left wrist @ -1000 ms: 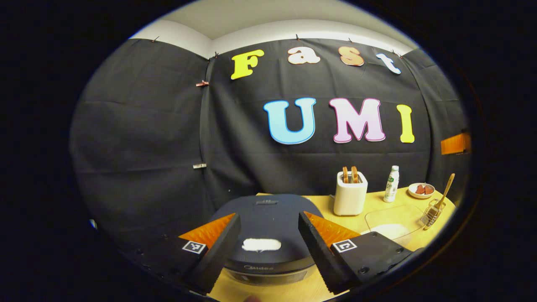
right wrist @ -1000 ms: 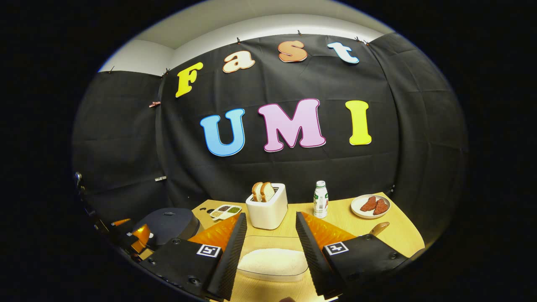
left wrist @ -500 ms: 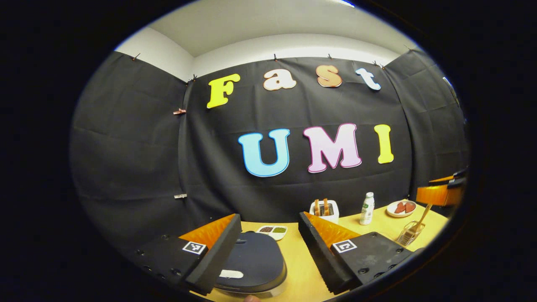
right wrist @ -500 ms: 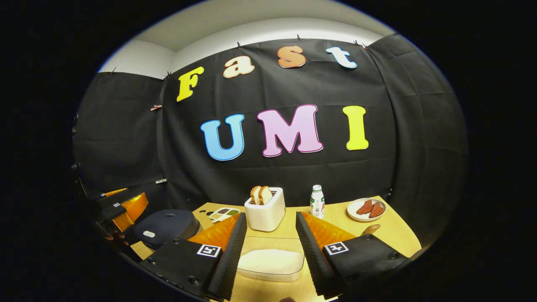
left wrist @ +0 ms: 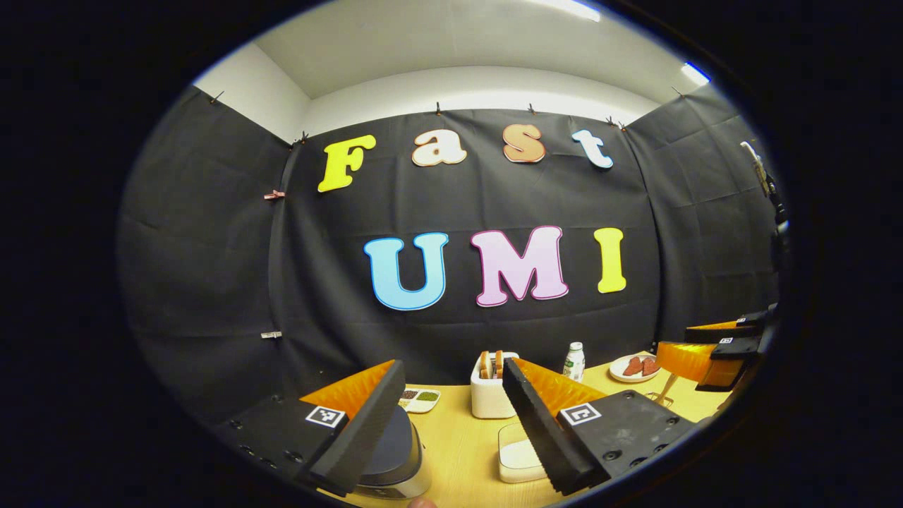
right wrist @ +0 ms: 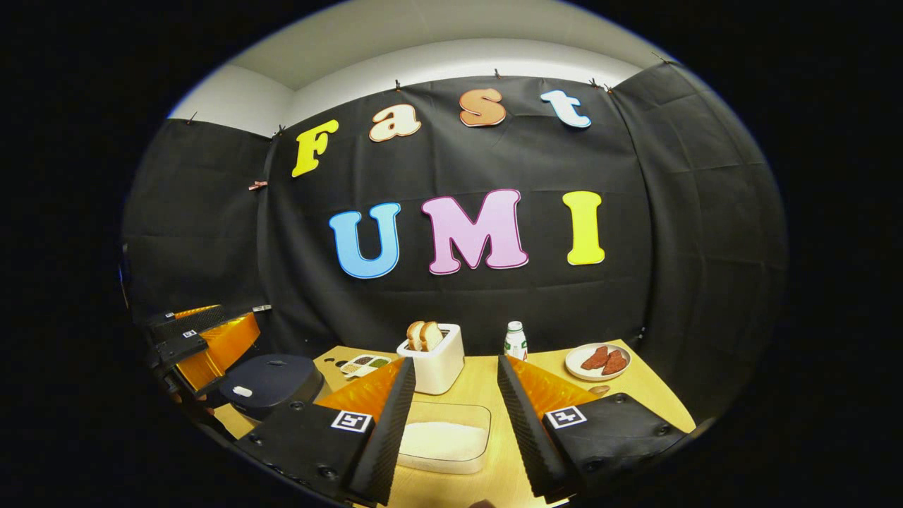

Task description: Close the left gripper, press the button to open the rice cooker; take a wooden spoon from the chopstick holder with the right hand, scoop a spoonful of rice and pour it into the rice cooker, then put the wooden spoon back into the chopstick holder.

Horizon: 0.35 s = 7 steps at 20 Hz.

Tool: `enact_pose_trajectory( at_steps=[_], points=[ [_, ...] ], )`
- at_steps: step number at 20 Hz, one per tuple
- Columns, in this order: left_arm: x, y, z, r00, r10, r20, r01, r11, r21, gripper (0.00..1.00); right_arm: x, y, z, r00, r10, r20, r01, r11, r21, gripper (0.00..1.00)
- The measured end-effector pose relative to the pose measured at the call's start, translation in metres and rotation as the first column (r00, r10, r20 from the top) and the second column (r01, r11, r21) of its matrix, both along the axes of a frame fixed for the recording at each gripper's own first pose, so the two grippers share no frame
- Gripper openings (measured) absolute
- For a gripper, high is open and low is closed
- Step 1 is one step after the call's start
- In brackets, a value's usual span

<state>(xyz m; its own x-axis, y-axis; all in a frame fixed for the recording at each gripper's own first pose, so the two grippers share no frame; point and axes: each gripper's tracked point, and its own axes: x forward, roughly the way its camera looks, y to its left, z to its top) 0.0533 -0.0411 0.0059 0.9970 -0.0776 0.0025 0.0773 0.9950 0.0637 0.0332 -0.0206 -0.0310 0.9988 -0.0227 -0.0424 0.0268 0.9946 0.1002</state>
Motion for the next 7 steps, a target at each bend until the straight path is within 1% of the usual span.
enact_pose_trajectory(
  at_steps=[3,6,7],
  points=[
    [-0.0018,-0.0068,0.0043,1.000,-0.021,0.012,0.021,1.000,0.003,0.94,-0.0048,-0.0011,0.0040,1.000,-0.017,0.012,0.017,1.000,-0.004,0.74],
    [-0.0031,-0.0064,0.0072,0.999,-0.030,0.019,0.030,1.000,-0.004,0.95,-0.0078,0.0032,0.0052,1.000,-0.012,0.014,0.013,1.000,-0.017,0.74],
    [-0.0029,-0.0049,0.0078,0.999,-0.031,0.021,0.031,1.000,-0.005,0.95,-0.0082,0.0046,0.0061,1.000,-0.012,0.016,0.012,1.000,-0.021,0.81]
  ],
)
